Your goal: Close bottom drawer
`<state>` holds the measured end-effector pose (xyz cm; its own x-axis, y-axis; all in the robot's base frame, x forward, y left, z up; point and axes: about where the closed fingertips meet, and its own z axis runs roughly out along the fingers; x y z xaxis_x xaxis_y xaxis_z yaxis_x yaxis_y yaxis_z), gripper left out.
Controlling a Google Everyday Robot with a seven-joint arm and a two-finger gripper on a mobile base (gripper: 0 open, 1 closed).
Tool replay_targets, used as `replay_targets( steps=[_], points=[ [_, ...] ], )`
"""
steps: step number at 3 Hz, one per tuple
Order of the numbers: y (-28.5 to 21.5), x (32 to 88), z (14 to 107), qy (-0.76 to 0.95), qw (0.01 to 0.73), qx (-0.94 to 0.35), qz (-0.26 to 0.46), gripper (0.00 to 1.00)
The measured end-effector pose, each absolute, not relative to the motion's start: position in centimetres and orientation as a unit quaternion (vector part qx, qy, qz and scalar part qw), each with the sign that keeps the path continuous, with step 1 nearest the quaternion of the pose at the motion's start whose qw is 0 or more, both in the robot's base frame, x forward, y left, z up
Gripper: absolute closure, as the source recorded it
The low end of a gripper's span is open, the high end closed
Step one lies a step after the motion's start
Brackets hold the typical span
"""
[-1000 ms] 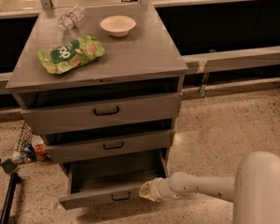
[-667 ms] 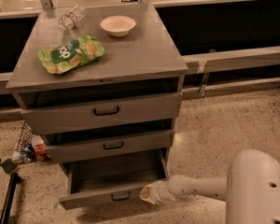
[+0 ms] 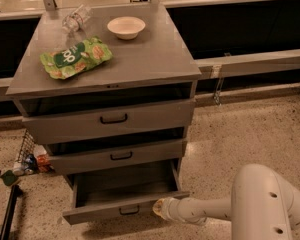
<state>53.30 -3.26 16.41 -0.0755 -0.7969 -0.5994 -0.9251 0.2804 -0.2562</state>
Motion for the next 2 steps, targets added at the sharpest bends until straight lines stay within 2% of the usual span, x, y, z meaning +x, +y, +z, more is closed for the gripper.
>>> replay_targets(
  steps=[2],
  points=[
    [-4.6,57.4,15.0,0.738,0.392,-0.547,0.04,1.0]
  ],
)
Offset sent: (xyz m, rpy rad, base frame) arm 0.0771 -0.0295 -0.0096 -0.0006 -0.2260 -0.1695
